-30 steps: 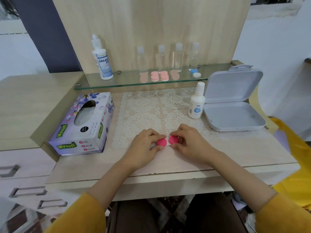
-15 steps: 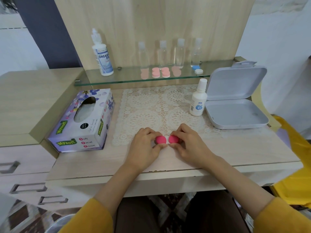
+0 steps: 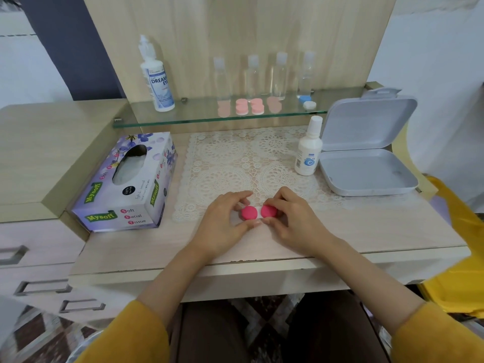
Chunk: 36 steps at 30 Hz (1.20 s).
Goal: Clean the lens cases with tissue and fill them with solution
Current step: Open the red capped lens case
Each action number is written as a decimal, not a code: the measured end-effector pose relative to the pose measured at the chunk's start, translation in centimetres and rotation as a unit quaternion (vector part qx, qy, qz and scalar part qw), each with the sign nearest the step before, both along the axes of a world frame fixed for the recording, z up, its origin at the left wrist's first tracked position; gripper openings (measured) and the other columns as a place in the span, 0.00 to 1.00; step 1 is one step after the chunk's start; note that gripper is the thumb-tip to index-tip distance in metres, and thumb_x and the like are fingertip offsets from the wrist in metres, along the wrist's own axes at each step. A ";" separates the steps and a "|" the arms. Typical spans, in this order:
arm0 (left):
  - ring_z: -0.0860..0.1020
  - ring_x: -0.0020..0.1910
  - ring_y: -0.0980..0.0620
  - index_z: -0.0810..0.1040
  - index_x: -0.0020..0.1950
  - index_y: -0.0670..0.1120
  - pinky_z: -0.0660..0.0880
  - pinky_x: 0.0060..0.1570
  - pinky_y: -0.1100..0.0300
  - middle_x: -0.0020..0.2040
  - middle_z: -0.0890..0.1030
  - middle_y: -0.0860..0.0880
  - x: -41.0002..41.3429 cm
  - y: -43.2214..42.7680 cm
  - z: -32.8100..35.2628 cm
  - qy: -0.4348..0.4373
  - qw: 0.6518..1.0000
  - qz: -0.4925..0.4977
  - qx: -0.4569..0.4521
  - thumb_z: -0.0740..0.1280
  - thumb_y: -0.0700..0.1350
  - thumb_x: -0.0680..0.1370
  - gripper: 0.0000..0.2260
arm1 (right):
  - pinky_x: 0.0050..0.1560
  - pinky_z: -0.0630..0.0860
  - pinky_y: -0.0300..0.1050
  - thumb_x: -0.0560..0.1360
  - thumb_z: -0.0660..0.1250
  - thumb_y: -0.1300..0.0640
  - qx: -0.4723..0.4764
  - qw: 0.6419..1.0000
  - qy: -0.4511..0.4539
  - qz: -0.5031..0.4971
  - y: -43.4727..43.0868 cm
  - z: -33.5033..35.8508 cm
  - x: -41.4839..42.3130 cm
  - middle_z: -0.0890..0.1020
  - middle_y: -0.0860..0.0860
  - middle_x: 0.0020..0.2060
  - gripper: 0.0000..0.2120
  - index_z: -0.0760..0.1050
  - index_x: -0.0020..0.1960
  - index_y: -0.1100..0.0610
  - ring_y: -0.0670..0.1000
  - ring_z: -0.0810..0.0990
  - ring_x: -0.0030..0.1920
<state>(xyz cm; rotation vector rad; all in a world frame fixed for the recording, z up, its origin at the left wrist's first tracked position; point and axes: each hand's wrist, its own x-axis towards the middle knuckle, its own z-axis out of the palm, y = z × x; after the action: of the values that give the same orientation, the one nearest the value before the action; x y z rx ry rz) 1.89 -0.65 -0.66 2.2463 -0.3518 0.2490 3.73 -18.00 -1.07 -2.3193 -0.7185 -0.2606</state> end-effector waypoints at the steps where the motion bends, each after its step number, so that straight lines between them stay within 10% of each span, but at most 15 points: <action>1: 0.74 0.51 0.62 0.72 0.65 0.51 0.66 0.58 0.70 0.54 0.77 0.58 0.0 0.2 -0.1 0.006 1.000 -0.023 -0.005 0.72 0.42 0.71 0.23 | 0.37 0.63 0.31 0.72 0.69 0.61 0.001 1.000 -0.001 0.000 0.0 0.0 0.0 0.68 0.48 0.41 0.07 0.78 0.49 0.62 0.42 0.67 0.35; 26: 0.71 0.41 0.57 0.79 0.41 0.46 0.68 0.42 0.67 0.40 0.74 0.53 -0.3 -0.4 0.2 -0.047 0.988 0.130 0.066 0.76 0.57 0.62 0.18 | 0.39 0.69 0.38 0.71 0.69 0.55 0.008 1.000 0.003 0.006 0.0 0.1 -0.2 0.71 0.50 0.40 0.11 0.80 0.50 0.59 0.49 0.72 0.37; 36: 0.72 0.48 0.53 0.81 0.54 0.46 0.65 0.49 0.66 0.44 0.75 0.54 -0.8 3.1 -0.1 -0.005 0.987 0.139 0.084 0.75 0.51 0.66 0.19 | 0.40 0.66 0.33 0.71 0.70 0.58 -0.009 1.000 0.011 0.004 -0.1 0.2 -0.2 0.72 0.51 0.42 0.11 0.79 0.52 0.60 0.51 0.72 0.38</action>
<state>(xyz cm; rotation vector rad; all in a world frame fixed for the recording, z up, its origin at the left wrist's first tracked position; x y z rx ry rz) 1.12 2.41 -0.73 2.4609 -0.0640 0.3894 3.56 -18.05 -0.89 -2.3320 -0.7213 -0.2260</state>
